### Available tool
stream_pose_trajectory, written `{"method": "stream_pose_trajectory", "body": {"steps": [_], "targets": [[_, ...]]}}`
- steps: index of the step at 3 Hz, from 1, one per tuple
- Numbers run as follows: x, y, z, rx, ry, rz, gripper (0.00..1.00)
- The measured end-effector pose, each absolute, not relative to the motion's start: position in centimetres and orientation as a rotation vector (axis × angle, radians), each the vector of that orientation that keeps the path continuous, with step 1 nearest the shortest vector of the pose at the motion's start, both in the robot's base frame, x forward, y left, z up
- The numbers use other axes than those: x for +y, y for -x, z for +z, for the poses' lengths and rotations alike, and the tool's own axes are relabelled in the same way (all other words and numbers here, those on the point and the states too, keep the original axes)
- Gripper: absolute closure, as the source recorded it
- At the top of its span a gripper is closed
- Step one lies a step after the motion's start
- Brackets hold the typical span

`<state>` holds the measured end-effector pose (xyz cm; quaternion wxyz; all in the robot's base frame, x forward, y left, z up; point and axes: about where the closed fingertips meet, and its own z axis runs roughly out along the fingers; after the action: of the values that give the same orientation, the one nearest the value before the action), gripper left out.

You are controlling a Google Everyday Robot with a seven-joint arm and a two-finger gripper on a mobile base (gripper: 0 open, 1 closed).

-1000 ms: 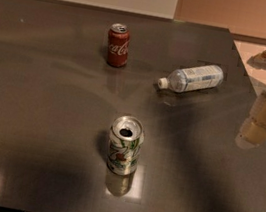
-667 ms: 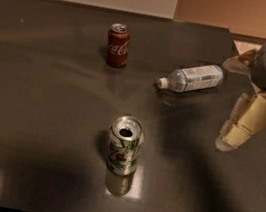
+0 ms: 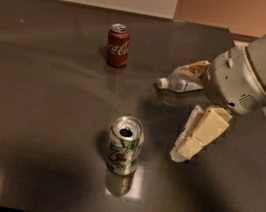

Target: Knock 7up can over

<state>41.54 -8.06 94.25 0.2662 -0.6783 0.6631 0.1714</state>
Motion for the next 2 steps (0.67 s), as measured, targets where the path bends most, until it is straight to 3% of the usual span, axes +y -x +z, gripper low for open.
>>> {"method": "stream_pose_trajectory", "body": {"steps": [2], "targets": [[-1.8,-39.3,91.3,1.611,1.901,0.613,0.0]]}}
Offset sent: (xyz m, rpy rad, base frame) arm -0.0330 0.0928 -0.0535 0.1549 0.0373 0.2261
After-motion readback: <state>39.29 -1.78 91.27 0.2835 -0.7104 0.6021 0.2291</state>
